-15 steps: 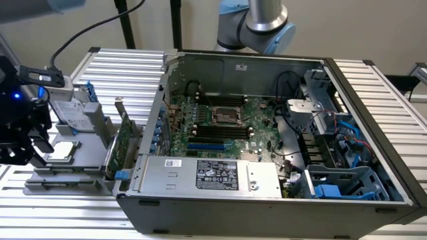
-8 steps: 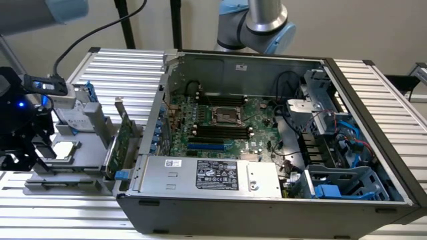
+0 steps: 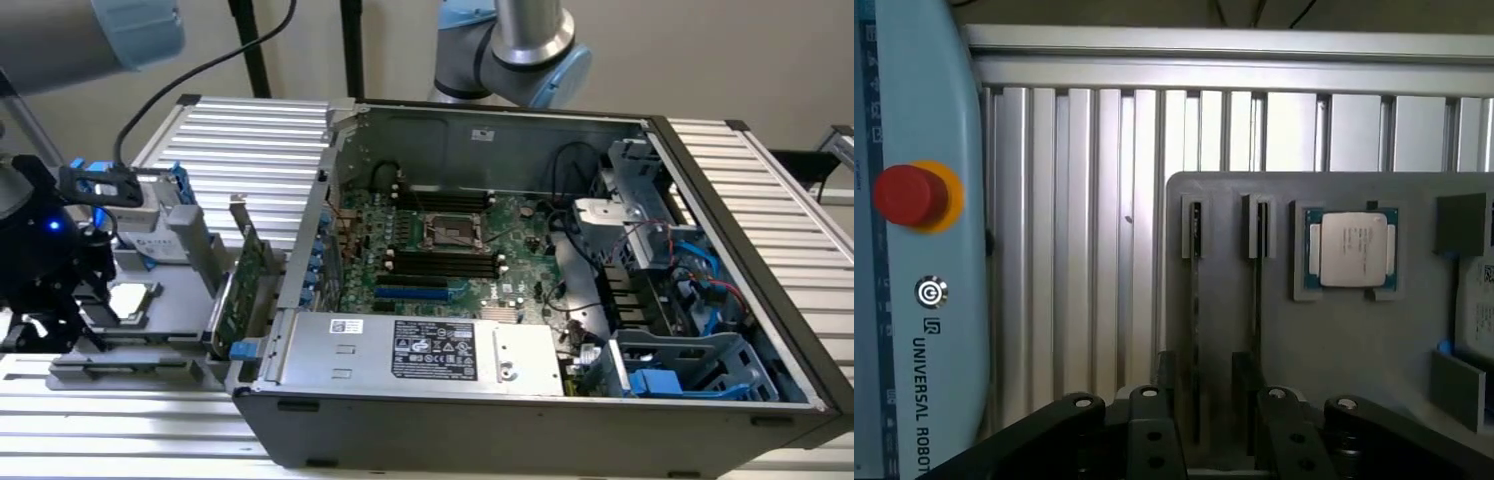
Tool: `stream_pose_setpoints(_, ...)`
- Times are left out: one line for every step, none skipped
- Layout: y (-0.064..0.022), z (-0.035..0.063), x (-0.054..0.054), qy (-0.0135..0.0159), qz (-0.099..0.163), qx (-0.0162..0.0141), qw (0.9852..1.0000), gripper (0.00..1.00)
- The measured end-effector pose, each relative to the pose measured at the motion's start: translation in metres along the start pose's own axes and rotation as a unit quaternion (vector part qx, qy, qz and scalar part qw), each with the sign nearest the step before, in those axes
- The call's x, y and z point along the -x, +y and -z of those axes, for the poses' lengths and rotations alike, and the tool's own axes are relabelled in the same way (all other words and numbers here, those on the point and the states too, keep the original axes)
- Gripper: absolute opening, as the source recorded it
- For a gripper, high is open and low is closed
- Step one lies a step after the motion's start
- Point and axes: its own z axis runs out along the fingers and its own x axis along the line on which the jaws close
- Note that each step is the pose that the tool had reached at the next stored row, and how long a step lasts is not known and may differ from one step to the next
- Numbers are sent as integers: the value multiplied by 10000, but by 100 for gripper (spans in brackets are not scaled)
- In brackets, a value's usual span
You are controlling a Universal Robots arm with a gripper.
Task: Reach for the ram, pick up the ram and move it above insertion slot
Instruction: 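Pick up the ram and move it above insertion slot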
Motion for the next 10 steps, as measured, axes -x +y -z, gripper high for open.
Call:
stream_pose_setpoints(-2,-18,-2,0,1,0,10000,36)
stream_pose_setpoints(-3,-35,-5,0,2,1,10000,36)
stream_pose_setpoints(-4,-54,-7,0,3,0,10000,36)
stream_pose_setpoints(-6,-71,-9,1,5,1,10000,36)
stream_pose_setpoints(-7,-90,-12,1,5,1,10000,36)
stream_pose_setpoints(-9,-108,-15,0,6,0,10000,36)
stream_pose_setpoints(-10,-127,-18,0,7,0,10000,36)
stream_pose_setpoints(-12,-145,-21,0,8,1,10000,36)
stream_pose_setpoints(-13,-163,-24,1,8,0,10000,36)
stream_pose_setpoints(-15,-181,-27,0,9,0,10000,36)
